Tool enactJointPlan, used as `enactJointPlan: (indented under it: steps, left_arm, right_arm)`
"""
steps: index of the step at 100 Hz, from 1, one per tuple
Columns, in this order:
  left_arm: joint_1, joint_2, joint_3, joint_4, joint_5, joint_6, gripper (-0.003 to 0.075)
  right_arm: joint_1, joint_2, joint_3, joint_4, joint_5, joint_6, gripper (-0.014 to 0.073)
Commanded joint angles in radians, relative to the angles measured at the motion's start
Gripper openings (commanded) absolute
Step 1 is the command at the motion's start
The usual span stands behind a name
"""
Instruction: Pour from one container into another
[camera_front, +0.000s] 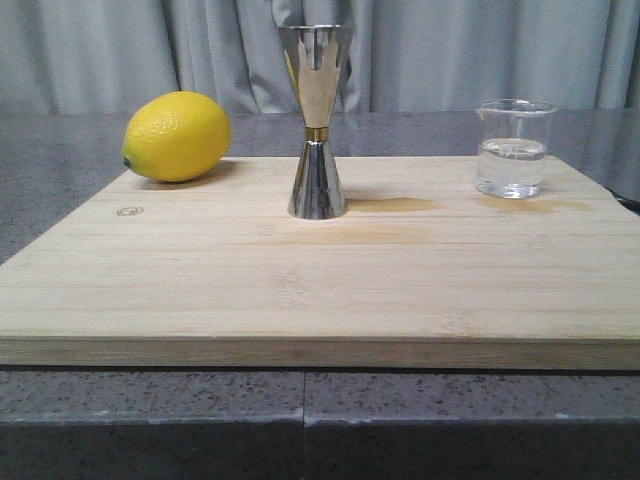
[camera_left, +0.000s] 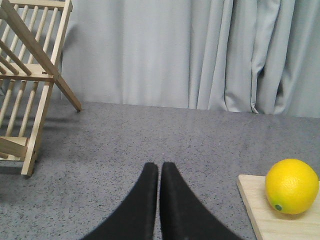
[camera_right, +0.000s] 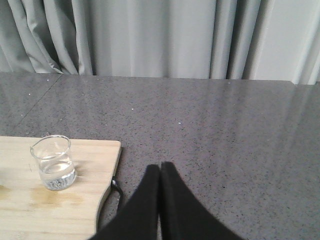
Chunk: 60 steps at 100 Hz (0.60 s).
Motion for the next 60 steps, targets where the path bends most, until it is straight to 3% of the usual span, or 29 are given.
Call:
enactJointPlan:
  steps: [1,11,16,28,35,42,60]
  left_arm:
    - [-0.007,0.018,-0.032,-0.016,-0.073,-0.003,-0.0018]
    - [-0.007,0.018,-0.030,-0.016,-0.073,-0.003,0.0049]
    - [-0.007,0.018,-0.028,-0.014,-0.073,-0.003,0.0154]
    - [-0.007,0.018,-0.028,-0.016,-0.073,-0.003,0.0519]
    - [-0.007,0.018,-0.028,-0.016,-0.080,-0.003,0.0630]
    - [-0.007,0.018,-0.028,-0.016,-0.080,-0.003,0.0654]
    - [-0.007,0.018,-0.028,-0.016,-0.080,-0.003,0.0625]
  right_arm:
    - [-0.007,0.023,-0.035,0.001,-0.067,-0.011,-0.0071]
    - [-0.007,0.023,-0.035,0.000,-0.063,0.008,-0.0010]
    - [-0.007,0.023,-0.035,0.000,-0.066,0.015,0.0085]
    - [-0.007,0.023,-0.035,0.000,-0.069,0.017,0.0412]
    - [-0.007,0.023,-0.035,0.000,-0.069,0.017,0.0534]
    - [-0.007,0.023,-0.035,0.000,-0.069,0.017,0.0589]
    - [-0.007,0.023,-0.035,0.000,-0.069,0.017,0.0592]
